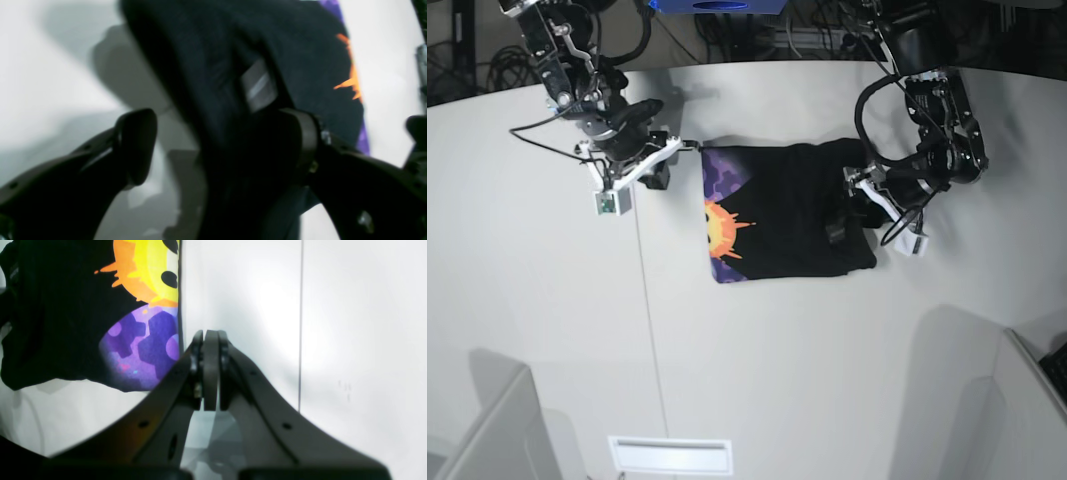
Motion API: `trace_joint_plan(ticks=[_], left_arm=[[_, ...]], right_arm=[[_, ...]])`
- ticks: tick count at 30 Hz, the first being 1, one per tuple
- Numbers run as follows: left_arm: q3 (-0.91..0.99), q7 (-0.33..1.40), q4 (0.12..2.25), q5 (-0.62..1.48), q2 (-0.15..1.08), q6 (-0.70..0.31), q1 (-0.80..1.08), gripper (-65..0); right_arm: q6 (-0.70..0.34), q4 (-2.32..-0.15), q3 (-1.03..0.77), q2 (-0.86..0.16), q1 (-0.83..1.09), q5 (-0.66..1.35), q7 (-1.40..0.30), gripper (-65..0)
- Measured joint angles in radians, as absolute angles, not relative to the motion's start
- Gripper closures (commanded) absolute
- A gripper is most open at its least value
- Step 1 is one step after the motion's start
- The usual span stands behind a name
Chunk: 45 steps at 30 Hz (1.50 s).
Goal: Fold the T-shirt properly
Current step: 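Grasp the bundle's edge with the left gripper, then rotate and drag the bundle with the left gripper to square it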
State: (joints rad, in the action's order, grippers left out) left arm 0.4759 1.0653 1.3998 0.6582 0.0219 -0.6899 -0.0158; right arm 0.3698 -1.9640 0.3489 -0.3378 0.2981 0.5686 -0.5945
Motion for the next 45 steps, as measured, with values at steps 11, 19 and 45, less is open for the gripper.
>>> trace_joint_plan(ticks=[11, 19, 45], left_arm=[[0.480, 1.064, 1.362, 0.760, 0.011, -0.690, -0.007, -52.5], [0.490, 1.059, 1.282, 0.841, 0.015, -0.697, -0.028, -52.5], [0.396, 1.067, 1.237, 0.801, 0.083, -0.521, -0.061, 0.0]], right_arm=[[0.369, -1.954, 0.348, -0.352, 0.300, 0.568, -0.594, 0.0], [0.369, -1.952, 0.348, -0.350, 0.300, 0.569, -0.594, 0.0], [0.369, -1.952, 0.347, -0.350, 0.298, 0.569, -0.593, 0.0]])
